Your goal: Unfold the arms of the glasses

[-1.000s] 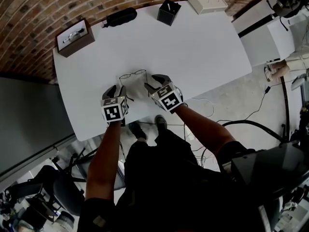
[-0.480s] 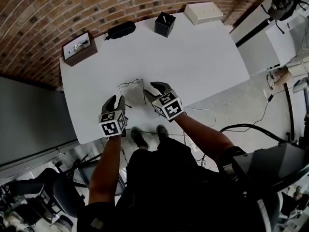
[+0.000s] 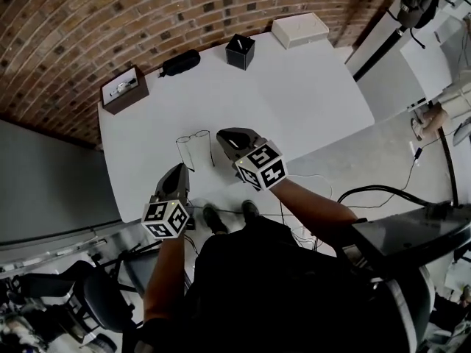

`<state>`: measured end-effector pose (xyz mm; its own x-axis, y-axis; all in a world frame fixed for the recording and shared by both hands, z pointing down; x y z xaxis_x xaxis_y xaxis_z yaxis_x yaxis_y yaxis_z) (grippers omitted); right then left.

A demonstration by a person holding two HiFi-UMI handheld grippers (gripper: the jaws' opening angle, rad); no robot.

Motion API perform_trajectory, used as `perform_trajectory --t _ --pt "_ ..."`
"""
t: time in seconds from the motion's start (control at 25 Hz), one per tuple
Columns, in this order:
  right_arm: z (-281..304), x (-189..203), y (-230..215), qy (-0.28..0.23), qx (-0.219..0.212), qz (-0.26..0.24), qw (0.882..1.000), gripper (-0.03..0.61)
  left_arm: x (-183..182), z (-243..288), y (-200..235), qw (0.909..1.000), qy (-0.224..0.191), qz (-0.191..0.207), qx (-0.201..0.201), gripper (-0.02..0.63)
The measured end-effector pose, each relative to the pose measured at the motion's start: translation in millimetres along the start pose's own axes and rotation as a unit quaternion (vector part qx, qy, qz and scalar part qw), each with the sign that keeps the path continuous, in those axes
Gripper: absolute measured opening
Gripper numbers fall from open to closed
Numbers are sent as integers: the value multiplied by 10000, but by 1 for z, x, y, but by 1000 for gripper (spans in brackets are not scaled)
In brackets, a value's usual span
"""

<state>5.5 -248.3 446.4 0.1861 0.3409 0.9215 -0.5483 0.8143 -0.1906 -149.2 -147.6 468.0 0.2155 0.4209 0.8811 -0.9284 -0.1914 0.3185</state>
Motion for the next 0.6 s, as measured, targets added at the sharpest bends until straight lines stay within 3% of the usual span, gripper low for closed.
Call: perform_trajectory --t 0.16,0.4,0.6 --pt "-11 -9 4 -72 -58 48 9999 20 -24 -18 -10 9993 -336 -26 -160 9" --pt "-24 -19 23 -238 -65 154 9996 15 -49 -50 -8 9971 -462 320 -511 11" --pt "-31 -33 42 -417 -31 39 9991 15 -57 -64 -1 9961 -566 397 -554 9"
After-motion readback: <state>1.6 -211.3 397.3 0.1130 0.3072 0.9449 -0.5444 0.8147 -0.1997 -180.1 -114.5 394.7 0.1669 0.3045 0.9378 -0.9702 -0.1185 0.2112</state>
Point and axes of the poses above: the fingertips, and each gripper's own axes: z forward along the fingers, y to its left, x out of its underside, the point moved 5 cm from there along -z, backward along the fingers, and after that the axes turned 1 degree about y, right-handed, at the moved point
